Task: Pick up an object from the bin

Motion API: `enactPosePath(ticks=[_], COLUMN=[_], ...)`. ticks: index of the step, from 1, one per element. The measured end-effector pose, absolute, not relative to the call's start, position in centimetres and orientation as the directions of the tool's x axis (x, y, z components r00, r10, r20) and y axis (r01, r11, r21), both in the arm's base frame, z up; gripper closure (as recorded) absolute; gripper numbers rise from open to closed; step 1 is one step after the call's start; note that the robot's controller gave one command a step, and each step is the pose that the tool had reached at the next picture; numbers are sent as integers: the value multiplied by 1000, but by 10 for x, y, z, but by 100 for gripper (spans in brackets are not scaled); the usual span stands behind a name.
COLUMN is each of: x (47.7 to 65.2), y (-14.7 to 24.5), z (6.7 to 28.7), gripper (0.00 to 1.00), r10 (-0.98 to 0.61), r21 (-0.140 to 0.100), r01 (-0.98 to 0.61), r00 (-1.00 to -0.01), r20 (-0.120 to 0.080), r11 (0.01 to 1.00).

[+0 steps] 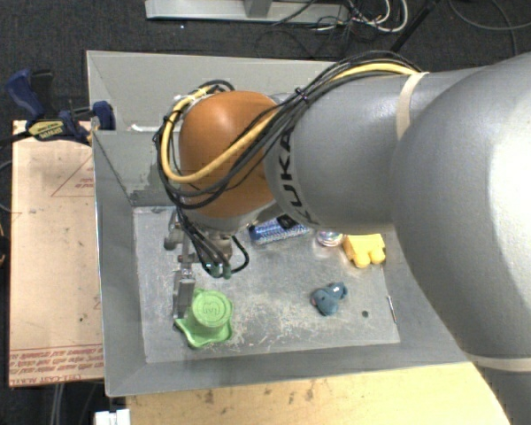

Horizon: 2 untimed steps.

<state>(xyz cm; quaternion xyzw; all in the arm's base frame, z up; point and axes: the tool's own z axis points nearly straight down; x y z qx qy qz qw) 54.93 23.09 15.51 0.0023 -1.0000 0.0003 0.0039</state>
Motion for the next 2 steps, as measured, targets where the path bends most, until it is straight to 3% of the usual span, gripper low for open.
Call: enactPosePath(ticks=[1, 2], x=[516, 499], y=[188, 154], z=[73, 100], gripper=[0, 0], r10=[602, 434], r21=[14, -1], r01=[602, 434], r00=[-799, -901], r20=[-6, 0], r11=[799, 901])
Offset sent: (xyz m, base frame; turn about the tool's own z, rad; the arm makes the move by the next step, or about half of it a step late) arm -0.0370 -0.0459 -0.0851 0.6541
